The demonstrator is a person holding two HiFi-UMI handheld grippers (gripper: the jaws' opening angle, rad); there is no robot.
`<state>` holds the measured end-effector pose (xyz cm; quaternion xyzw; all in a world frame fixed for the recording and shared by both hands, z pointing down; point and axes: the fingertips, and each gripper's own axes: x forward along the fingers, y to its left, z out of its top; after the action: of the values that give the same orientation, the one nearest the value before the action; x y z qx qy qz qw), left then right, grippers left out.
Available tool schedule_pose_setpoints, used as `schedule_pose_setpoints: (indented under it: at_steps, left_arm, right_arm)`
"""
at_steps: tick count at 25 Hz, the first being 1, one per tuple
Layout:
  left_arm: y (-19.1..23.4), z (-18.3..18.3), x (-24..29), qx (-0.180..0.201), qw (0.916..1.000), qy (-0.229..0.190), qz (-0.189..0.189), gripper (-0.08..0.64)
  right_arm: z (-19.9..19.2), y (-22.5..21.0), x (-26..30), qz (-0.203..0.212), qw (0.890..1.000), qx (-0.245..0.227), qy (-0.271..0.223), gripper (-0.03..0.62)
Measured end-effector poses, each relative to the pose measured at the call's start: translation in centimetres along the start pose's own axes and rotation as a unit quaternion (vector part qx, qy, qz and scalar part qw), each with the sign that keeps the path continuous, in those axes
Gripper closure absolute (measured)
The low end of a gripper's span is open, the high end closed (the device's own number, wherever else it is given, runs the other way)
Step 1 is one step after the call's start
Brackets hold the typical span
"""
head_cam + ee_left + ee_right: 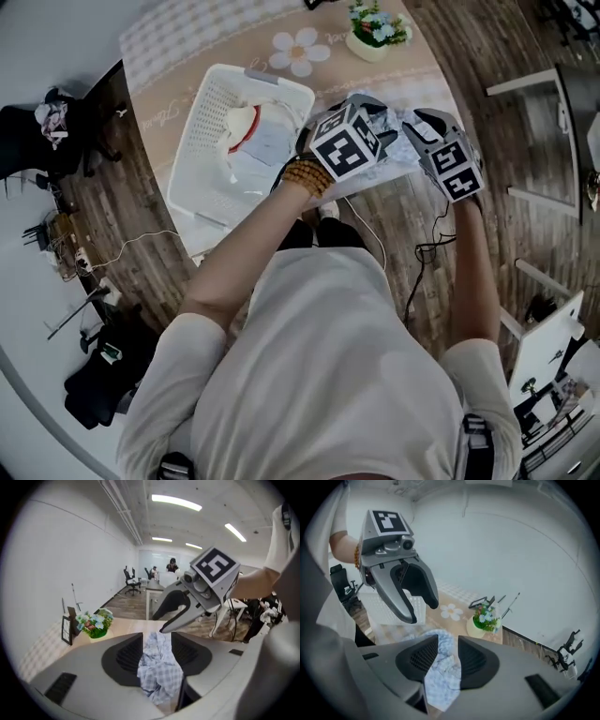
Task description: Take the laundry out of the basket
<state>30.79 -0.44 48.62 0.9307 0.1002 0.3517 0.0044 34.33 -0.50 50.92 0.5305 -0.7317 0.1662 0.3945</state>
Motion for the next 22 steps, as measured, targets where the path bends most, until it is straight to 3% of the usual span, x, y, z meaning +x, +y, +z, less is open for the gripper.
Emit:
schedule_pose_setpoints:
  at_steps: [3,7,9,12,18,22]
  left_arm:
    - [1.0,2.0,-4.7,-0.034,0.996,-0.077,0.03,0.347]
    - [1.2,3.1,-11.7,-0.072,0.9798,-0.168,0.081,0.35]
    - [1.0,3.3,-15.8,-0.086,0.967,-0.213,0.11,0.411]
    - [0.7,2.7,-21.5,-0.101,0.9457,-0.271,0.149,0.443]
    - [0.5,0.1,-30.7,-0.142,0.8978,-0.347,0.231,0.514]
    - [-0.3,-2.3,-34.2,-0.146,0.8828,-0.357,0.268,0.531]
  right_arm:
    - [4.2,0.2,-2.1,-0.011,0.997,0.037,-0.068,0.436]
    - [10.3,2.3,-5.8,-0.003,0.981,0.081,-0.175,0.476]
    - [13.4,4.0,-7.3,0.008,0.972,0.083,-0.219,0.487]
    - [17.8,7.0,-8.6,0.03,0.961,0.071,-0.267,0.522]
    - [24.6,13.6,-9.5,0.091,0.939,0.042,-0.328,0.548]
    - [27.3,17.5,-9.8,0.127,0.927,0.031,-0.351,0.566]
